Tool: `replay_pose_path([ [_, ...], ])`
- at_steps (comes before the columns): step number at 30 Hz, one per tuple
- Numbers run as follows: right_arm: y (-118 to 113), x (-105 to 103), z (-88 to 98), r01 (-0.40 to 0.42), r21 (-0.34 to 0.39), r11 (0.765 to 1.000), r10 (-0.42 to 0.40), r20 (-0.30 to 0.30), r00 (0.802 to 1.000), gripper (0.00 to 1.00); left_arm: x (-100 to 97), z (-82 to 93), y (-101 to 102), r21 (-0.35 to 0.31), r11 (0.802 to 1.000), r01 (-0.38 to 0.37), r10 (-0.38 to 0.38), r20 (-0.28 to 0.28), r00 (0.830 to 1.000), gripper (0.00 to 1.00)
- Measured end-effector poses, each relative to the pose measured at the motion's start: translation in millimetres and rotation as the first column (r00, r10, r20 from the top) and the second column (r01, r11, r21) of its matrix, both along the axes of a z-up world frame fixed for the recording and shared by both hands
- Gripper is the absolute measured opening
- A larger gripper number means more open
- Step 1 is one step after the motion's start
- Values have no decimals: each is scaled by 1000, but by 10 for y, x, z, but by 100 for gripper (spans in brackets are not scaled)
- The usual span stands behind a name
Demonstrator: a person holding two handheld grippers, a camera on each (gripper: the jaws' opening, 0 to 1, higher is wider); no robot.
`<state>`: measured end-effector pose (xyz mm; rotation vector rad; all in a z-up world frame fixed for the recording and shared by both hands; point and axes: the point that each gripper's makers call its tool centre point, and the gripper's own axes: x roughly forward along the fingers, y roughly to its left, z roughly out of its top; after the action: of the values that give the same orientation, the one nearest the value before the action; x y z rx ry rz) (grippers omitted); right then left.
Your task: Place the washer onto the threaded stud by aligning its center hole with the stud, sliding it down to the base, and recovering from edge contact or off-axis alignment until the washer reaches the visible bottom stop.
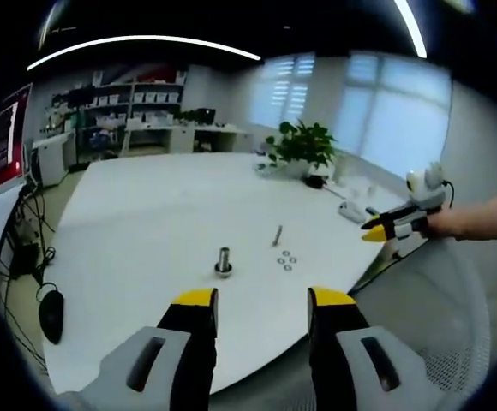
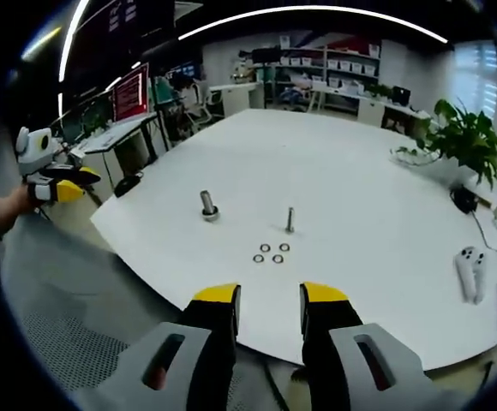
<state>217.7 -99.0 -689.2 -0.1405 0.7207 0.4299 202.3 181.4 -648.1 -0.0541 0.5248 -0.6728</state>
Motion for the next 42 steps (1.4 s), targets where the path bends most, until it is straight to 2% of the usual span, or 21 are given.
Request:
replay_pose_path([
  [2, -9, 0, -23, -5, -11, 1000, 5, -10, 1000, 30, -13, -23, -5, 3, 1000, 4, -4, -10, 1000, 39],
  [5, -21, 22, -1, -2, -11, 1000, 2, 0, 1000, 30, -12, -74, -8, 63, 998, 28, -28, 0, 1000, 40],
  [8, -8, 5, -47, -10, -4, 1000, 10, -27, 1000, 29, -18, -58, -6, 42, 999, 19, -19, -5, 1000, 40],
  [11, 16, 5, -37, -24, -9, 1000, 24, -19, 1000, 29, 9, -31, 20, 36, 999, 5, -5, 8, 1000, 39],
  [14, 15, -6, -60, -16, 2, 1000, 16, -37, 999, 28, 11, -33, 23, 13, 1000, 3, -3, -4, 1000, 39],
  [17, 18, -3, -72, -14, 9, 1000, 15, -44, 999, 28, 10, -32, 20, 18, 1000, 4, -4, -1, 1000, 39],
  [21, 97, -34, -92, -56, 10, 998, 56, -60, 997, 28, -11, -36, -7, -4, 1000, 15, -15, -13, 1000, 39],
  [25, 125, -47, -89, -67, 15, 998, 68, -62, 996, 28, 5, -16, 25, -6, 1000, -4, 3, -3, 1000, 38],
  [32, 87, -40, -100, -44, 26, 999, 46, -70, 996, 28, 2, -27, -3, 6, 1000, 11, -11, -4, 1000, 38],
  [36, 146, -88, -140, -65, 25, 998, 67, -94, 993, 29, 12, -22, 51, -1, 1000, -7, 7, -2, 1000, 37],
  [38, 169, -91, -106, -74, 24, 997, 75, -79, 994, 29, 11, -28, 57, 0, 1000, -10, 10, -5, 1000, 37],
  [42, 115, -52, -76, -29, 70, 997, 34, -71, 997, 29, 3, -41, 41, 10, 1000, -2, 2, -6, 1000, 37],
])
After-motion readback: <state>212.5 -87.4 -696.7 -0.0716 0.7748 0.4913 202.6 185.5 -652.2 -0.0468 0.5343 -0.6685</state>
